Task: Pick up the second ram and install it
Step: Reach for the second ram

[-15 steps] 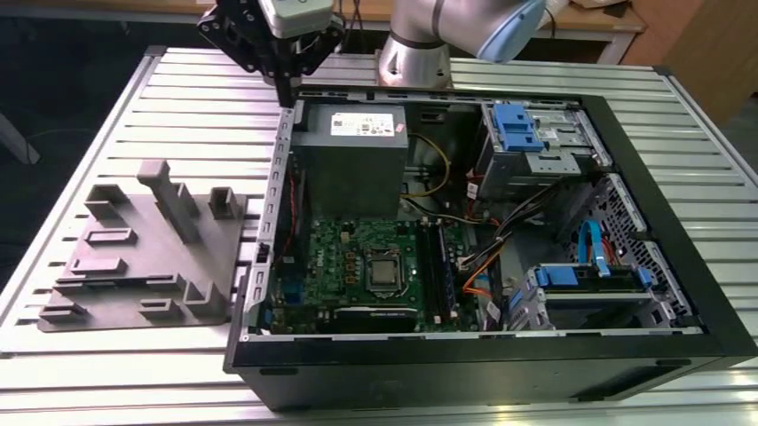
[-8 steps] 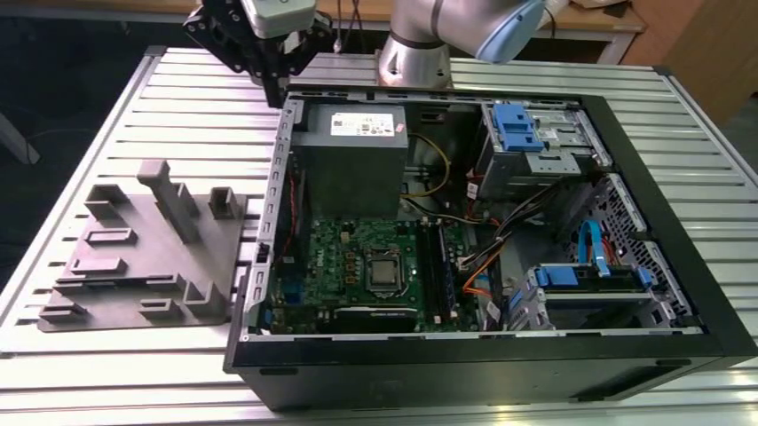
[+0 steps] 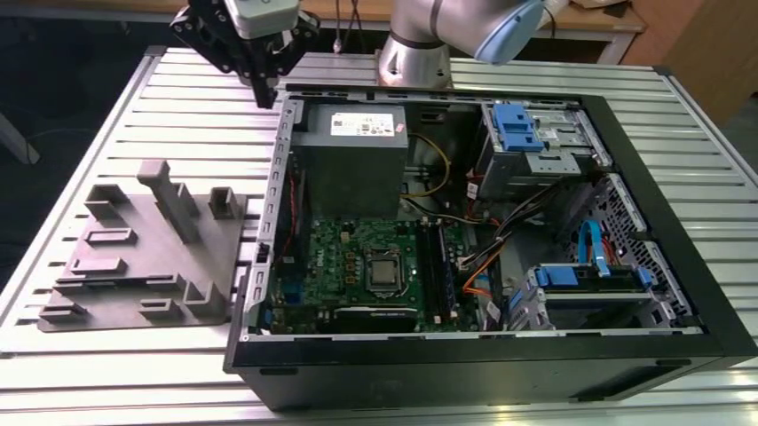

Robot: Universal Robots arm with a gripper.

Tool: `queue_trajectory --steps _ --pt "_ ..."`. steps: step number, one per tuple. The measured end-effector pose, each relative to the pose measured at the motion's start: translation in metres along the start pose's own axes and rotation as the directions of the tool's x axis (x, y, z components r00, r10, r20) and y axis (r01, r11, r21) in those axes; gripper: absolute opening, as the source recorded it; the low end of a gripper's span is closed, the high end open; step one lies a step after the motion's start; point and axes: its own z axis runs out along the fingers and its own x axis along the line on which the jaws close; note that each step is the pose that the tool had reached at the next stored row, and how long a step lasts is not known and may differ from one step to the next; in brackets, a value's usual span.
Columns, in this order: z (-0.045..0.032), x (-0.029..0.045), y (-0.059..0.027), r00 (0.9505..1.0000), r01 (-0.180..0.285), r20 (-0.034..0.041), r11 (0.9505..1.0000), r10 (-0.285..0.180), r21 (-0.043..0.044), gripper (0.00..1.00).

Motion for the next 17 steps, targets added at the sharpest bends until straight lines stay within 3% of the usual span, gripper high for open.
queue_trajectory --steps 17 --pt "0.0020 0.0268 -0.0022 1.0000 0.000 0.0000 1.0000 0.000 0.0001 0.07"
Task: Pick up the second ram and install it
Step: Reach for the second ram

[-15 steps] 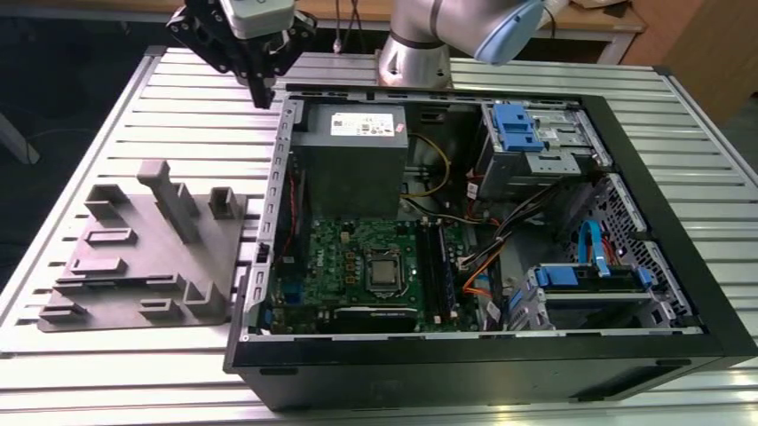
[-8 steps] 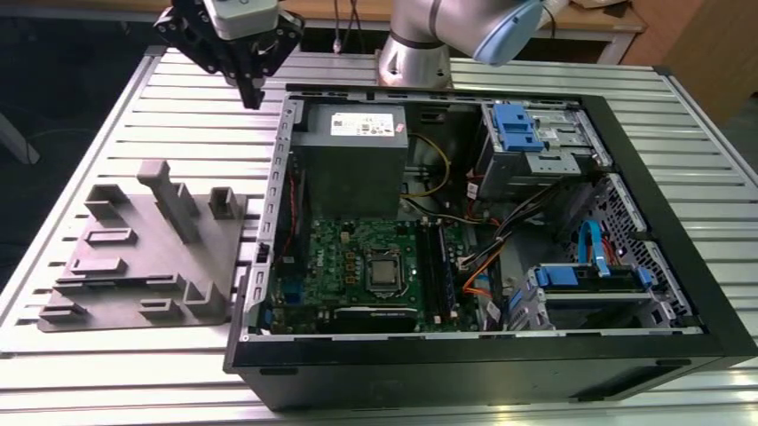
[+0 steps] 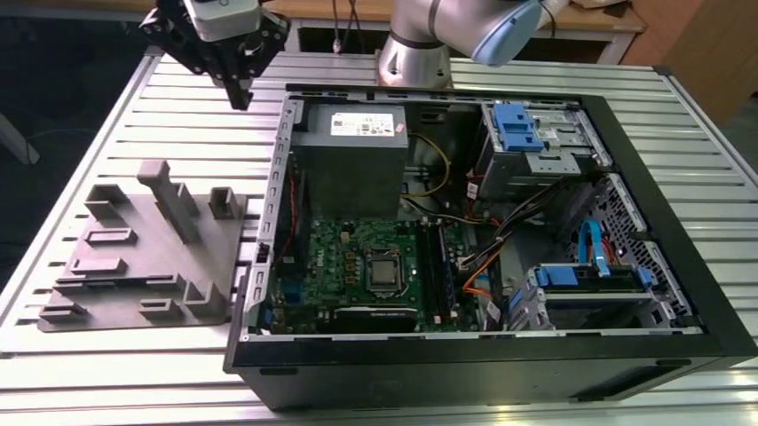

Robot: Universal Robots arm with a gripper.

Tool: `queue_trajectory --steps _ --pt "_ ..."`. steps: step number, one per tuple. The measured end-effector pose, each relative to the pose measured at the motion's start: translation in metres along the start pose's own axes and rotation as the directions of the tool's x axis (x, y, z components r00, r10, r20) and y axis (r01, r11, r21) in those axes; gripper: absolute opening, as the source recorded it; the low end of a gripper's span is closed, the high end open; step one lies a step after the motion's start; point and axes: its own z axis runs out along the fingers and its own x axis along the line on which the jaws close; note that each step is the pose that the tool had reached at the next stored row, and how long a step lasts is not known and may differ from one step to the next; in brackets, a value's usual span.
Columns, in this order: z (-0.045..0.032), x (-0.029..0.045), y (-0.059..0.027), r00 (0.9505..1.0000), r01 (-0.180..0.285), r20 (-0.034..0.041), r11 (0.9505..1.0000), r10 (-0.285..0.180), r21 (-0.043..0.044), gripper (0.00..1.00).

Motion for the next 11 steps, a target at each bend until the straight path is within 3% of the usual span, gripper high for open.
queue_trajectory --steps 11 --pt "0.0016 0.0302 -0.0024 1.0000 0.000 0.0000 1.0000 0.000 0.0000 0.07"
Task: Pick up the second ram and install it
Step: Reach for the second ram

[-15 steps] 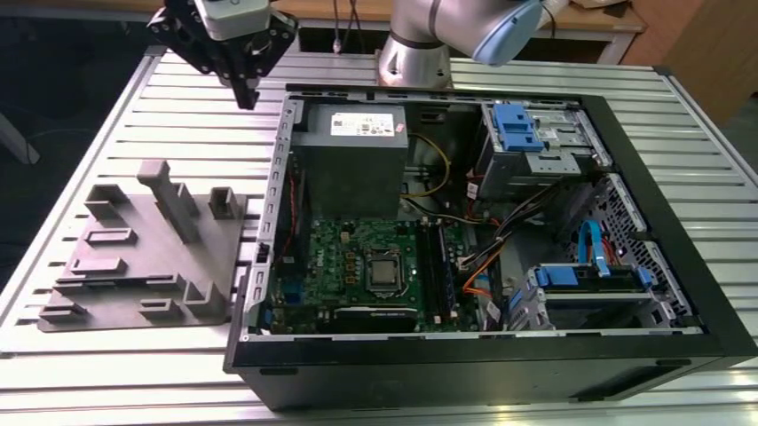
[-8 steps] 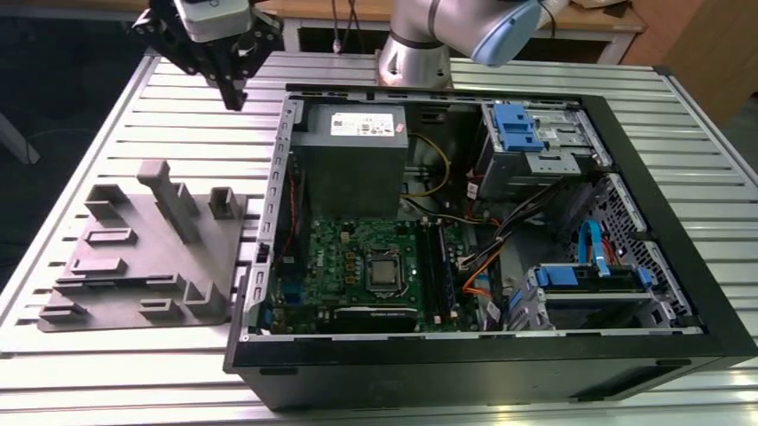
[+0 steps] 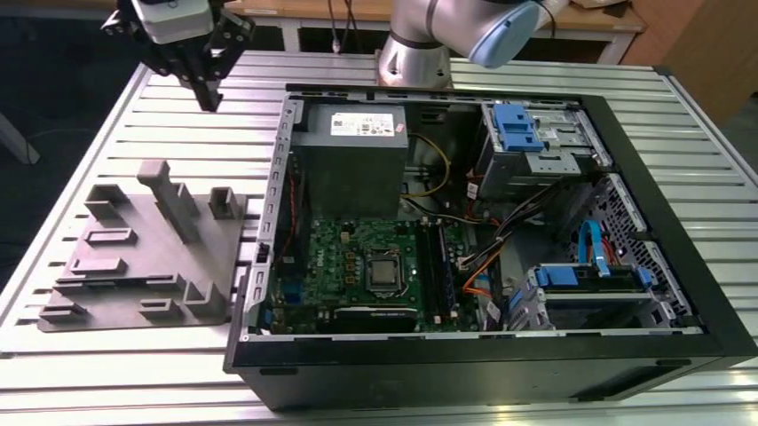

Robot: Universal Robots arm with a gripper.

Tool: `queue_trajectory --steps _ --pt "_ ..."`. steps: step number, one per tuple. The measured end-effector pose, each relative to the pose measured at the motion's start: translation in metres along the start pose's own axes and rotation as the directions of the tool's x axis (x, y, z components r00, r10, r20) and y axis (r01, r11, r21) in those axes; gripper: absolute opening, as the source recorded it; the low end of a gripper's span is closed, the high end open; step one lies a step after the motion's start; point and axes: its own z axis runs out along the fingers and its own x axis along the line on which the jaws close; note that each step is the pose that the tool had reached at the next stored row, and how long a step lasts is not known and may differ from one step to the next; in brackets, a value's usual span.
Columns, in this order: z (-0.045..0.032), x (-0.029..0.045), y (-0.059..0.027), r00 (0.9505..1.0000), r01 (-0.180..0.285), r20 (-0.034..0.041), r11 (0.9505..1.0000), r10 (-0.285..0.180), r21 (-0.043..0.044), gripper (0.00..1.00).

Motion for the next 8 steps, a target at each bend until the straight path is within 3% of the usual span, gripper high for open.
queue_trajectory --steps 8 --pt "0.0008 0.0232 -0.0018 1.0000 0.000 0.0000 1.0000 0.000 0.0000 0.07"
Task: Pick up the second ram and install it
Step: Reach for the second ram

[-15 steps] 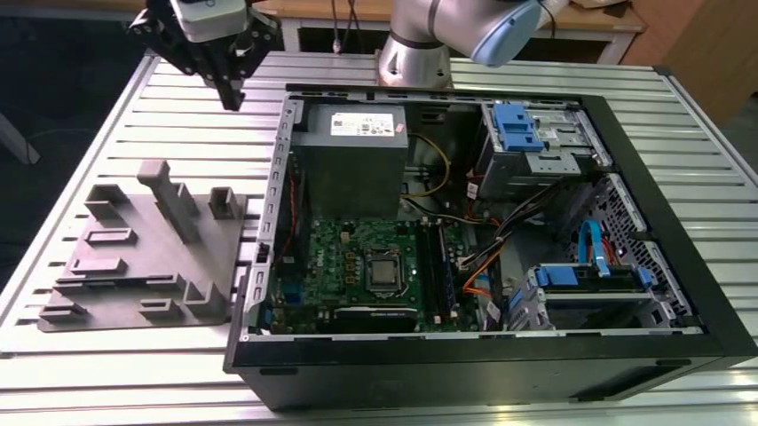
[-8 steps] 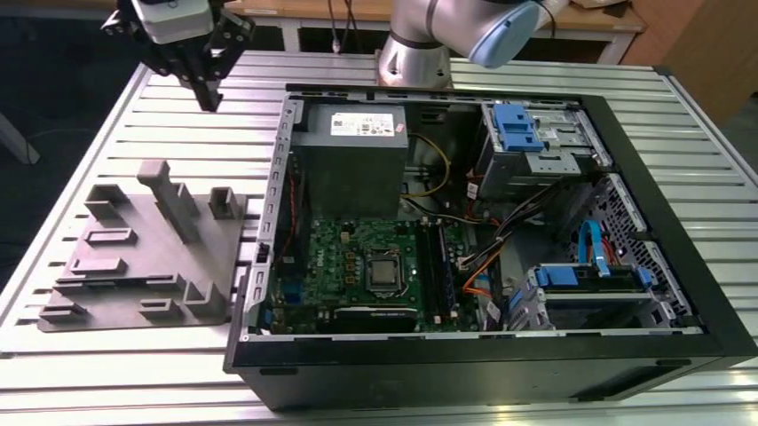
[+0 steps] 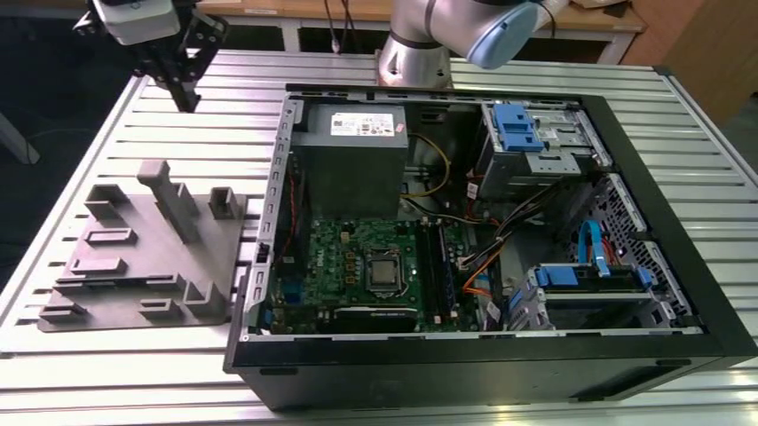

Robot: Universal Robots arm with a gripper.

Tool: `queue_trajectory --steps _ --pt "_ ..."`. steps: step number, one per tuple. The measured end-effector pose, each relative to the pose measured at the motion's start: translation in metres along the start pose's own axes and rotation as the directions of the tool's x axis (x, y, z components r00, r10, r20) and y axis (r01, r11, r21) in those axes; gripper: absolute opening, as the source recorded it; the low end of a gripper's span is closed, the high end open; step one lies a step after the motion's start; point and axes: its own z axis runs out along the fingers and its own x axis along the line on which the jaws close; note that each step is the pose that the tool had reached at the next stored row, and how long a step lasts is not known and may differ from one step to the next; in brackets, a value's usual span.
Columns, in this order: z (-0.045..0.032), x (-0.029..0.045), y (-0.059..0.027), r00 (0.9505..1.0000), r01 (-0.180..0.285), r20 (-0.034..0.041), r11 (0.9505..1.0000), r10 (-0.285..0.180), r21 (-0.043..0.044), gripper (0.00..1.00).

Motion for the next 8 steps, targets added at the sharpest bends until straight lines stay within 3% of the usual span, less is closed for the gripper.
queue_trajectory --steps 8 --pt "0.0007 0.0248 -0.0019 1.0000 0.000 0.0001 1.0000 0.000 0.0000 0.07"
